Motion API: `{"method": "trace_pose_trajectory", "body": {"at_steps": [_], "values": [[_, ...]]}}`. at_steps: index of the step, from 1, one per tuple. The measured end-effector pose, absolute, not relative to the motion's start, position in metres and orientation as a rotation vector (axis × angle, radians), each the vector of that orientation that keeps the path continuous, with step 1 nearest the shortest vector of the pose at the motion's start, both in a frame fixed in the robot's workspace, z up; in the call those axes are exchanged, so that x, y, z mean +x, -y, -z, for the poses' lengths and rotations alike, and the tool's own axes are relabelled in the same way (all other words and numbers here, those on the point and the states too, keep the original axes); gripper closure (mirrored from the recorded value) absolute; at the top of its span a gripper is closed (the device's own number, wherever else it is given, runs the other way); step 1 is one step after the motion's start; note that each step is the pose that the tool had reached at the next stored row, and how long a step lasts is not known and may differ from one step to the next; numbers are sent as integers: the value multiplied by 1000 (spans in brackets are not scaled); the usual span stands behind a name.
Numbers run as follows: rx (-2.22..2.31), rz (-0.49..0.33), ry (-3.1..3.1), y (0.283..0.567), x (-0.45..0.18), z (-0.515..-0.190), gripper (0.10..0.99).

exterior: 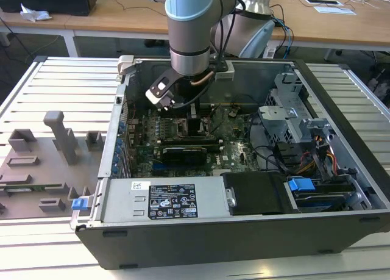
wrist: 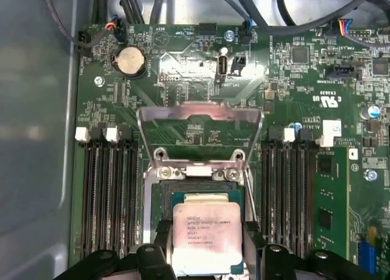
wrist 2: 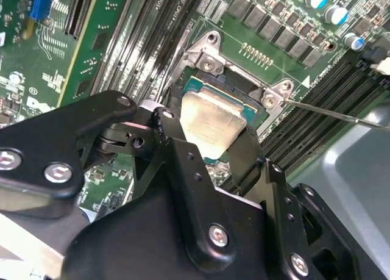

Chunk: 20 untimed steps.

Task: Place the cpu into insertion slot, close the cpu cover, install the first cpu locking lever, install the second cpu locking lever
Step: 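Place the cpu into insertion slot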

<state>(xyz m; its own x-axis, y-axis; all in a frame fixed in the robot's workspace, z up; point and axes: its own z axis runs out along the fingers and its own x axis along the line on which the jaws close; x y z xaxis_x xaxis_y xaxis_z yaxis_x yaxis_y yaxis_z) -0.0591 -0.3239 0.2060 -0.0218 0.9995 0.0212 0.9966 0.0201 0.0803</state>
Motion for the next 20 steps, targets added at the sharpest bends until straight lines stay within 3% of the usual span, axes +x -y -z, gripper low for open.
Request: {"method": "trace_pose_trajectory", "body": {"at_steps": [20], "values": [[2191,-111,-2190,319,-58,-198,545]]}}
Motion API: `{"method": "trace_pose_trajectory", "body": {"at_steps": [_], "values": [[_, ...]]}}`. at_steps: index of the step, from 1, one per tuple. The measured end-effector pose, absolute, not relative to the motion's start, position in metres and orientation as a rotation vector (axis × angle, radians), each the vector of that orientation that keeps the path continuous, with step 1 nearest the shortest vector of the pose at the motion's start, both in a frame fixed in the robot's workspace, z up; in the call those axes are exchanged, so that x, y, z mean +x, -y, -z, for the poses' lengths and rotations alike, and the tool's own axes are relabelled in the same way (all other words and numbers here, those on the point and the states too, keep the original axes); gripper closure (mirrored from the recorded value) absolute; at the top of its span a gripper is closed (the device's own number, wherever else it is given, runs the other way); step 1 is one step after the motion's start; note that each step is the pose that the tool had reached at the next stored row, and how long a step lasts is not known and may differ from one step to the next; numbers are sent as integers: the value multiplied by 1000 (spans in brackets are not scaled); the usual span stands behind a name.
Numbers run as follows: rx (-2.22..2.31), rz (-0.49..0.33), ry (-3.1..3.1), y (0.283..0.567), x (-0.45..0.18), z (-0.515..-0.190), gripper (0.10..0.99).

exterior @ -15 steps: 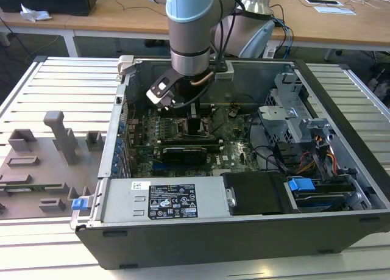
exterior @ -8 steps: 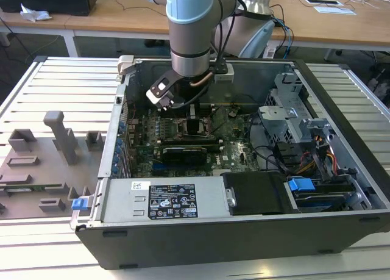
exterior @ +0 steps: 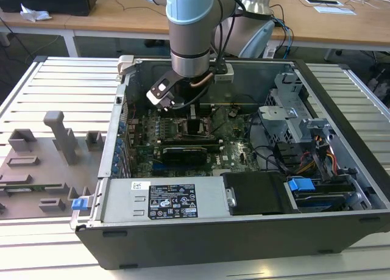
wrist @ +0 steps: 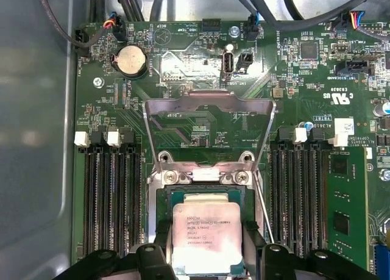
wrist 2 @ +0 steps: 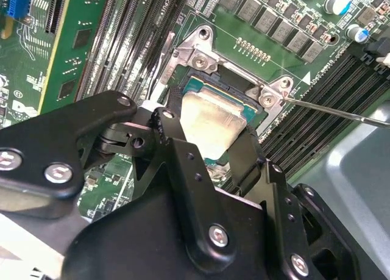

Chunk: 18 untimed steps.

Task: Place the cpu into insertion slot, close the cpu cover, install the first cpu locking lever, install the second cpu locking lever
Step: 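Place the cpu into insertion slot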

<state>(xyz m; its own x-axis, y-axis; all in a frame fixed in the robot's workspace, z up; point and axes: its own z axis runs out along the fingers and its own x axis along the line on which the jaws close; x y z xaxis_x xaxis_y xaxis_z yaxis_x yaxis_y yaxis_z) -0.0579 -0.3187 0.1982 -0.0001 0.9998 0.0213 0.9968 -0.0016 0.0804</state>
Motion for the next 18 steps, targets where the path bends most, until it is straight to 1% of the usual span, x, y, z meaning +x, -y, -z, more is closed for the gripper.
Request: {"method": "trace_pose_trajectory", "body": {"at_steps": [3,4,8,9,10,11,16,17,18], "values": [[2191,-112,-2190,319,-58,-198,533],[2191,-111,-2190,319,-58,-198,471],[2191,-112,-2190,319,-58,-211,471],[2191,-111,-2190,318,-58,-214,482],[2191,-111,-2190,318,-58,-219,549],[2191,-111,-2189,318,-58,-221,549],[2188,-105,-2187,317,-58,-241,855],[2188,-104,-2187,317,-58,-245,855],[2187,-103,-2186,317,-58,-248,918]]}}
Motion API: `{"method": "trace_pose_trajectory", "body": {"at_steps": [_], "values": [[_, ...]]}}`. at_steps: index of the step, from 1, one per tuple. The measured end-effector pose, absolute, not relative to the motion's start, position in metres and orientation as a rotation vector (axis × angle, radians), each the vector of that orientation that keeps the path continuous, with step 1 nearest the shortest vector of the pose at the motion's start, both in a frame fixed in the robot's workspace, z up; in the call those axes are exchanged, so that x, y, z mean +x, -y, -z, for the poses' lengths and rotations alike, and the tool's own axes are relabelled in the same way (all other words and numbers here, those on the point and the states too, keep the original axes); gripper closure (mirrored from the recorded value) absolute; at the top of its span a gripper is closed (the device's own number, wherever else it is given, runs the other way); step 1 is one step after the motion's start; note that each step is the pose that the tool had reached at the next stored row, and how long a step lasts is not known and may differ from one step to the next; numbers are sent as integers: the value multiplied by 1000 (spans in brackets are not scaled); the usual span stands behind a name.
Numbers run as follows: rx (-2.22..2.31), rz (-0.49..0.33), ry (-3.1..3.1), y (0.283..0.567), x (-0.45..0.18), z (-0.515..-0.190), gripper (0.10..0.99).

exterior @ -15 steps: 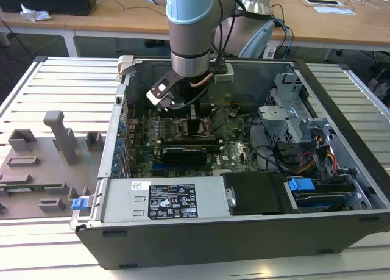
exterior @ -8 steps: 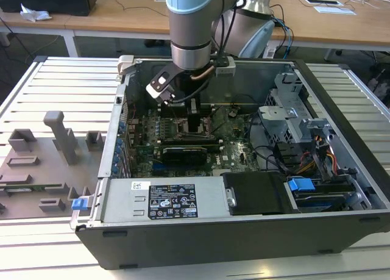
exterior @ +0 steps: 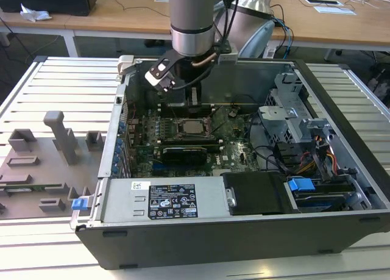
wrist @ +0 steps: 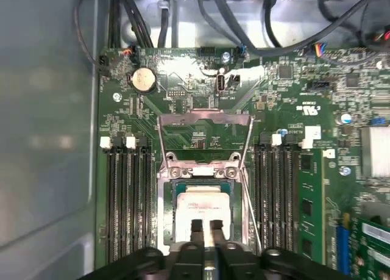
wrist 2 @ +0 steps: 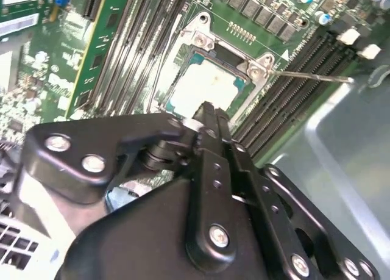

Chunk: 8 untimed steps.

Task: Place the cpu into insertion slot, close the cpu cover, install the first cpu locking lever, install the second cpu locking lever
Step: 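Place the cpu into insertion slot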

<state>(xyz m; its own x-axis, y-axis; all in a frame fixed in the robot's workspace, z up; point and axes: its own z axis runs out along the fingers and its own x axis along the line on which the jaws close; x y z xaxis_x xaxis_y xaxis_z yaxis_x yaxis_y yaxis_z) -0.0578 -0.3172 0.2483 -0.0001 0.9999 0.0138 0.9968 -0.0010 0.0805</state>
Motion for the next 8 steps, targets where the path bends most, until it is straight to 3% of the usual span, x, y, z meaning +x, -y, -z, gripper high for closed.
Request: {"method": "trace_pose_trajectory", "body": {"at_steps": [1,8], "values": [[2187,-102,-2186,317,-58,-252,976],[2185,-99,-2185,316,-58,-280,980]]}}
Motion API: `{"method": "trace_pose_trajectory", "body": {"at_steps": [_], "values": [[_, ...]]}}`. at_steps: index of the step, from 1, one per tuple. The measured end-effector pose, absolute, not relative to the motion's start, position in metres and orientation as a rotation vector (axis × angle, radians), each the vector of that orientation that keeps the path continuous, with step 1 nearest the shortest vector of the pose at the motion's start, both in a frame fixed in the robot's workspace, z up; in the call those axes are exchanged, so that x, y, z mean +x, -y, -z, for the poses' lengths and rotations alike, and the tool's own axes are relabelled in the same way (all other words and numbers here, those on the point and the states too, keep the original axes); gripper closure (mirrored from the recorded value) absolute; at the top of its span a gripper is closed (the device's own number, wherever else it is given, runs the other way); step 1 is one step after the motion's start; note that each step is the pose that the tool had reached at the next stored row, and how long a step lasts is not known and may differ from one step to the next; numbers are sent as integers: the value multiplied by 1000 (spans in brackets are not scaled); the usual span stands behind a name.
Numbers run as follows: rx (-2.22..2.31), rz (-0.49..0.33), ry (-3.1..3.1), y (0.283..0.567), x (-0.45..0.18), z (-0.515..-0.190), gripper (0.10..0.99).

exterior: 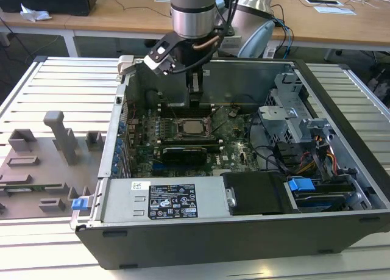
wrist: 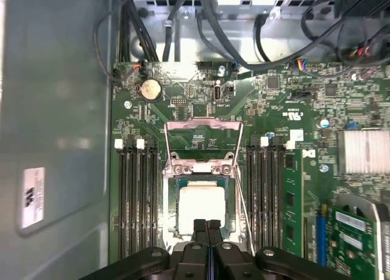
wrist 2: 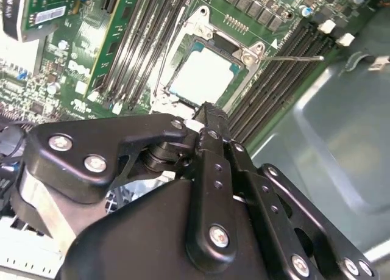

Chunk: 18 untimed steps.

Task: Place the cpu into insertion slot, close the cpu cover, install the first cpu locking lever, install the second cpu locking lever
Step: 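Place the cpu into insertion slot, then close the cpu cover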

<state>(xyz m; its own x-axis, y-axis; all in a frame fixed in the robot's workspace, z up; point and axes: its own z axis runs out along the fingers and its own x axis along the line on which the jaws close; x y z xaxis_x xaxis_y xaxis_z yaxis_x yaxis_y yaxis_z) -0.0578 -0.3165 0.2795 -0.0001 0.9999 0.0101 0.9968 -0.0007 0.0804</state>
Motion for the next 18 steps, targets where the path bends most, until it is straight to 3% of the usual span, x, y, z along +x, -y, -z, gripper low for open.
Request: {"method": "trace_pose_trajectory", "body": {"at_steps": [6,18], "values": [[2185,-98,-2185,316,-56,-285,980],[2194,-80,-2194,316,12,-285,980]]}}
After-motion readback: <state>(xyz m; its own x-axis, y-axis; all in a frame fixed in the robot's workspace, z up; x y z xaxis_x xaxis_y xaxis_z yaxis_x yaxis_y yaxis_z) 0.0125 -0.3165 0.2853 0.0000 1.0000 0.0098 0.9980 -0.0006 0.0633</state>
